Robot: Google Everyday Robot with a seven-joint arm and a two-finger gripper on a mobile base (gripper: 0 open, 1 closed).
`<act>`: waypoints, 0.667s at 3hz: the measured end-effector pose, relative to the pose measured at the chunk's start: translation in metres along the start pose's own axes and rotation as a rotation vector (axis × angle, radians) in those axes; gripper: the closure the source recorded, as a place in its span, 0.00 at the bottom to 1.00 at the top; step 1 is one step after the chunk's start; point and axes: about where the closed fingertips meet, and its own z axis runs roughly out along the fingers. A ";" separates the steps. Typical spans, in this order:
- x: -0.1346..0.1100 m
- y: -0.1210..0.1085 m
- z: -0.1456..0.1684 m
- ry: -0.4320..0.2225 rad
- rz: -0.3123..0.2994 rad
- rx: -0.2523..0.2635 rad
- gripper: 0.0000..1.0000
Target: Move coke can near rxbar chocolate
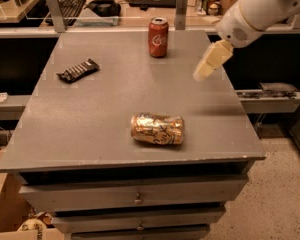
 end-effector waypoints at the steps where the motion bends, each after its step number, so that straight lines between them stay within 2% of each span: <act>1: -0.033 -0.045 0.050 -0.140 0.105 0.007 0.00; 2: -0.058 -0.074 0.086 -0.274 0.205 0.015 0.00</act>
Offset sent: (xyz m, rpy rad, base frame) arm 0.1851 0.0707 -0.0182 0.5601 -0.1284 -0.1926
